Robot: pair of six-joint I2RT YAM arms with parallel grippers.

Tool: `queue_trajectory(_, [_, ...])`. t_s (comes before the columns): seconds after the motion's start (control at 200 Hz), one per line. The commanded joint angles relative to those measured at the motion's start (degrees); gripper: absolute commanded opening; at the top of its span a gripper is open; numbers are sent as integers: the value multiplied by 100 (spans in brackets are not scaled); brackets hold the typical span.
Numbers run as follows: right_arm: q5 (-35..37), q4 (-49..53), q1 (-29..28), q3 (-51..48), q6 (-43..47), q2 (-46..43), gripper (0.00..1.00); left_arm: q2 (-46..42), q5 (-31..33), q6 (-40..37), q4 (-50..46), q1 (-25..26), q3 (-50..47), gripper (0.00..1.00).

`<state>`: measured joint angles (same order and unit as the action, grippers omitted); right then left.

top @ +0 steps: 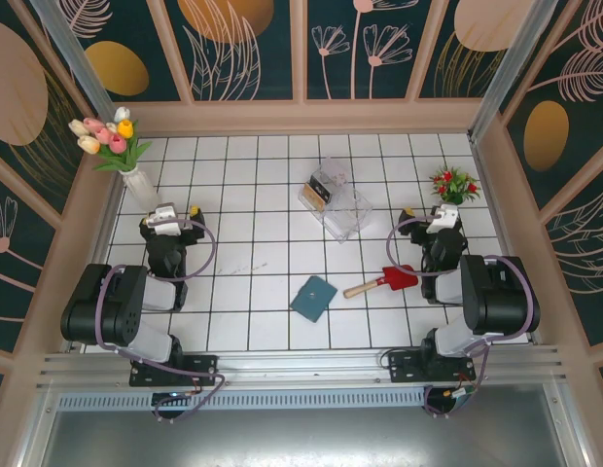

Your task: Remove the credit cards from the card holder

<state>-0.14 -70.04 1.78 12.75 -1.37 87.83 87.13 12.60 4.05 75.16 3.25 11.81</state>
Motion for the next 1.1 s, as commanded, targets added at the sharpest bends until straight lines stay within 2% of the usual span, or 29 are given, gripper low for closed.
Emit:
queue_trajectory(0.0, [-147,-71,25,92,66,44,99,18,-27,-62,52,-52,58,99])
queue_trajectory(0.846, [-166,-104,38,77,66,23,99,-37,1,-81,155,-52,-12,99])
queue_trajectory(0.961, [-134,453,30,141,66,-561,99,-489,-5,-85,-428,-53,100,99])
queue_trajectory(1.096, [70,1449,-50,393,37,-1404,99,-1208,13,112,-1999,-53,574,98])
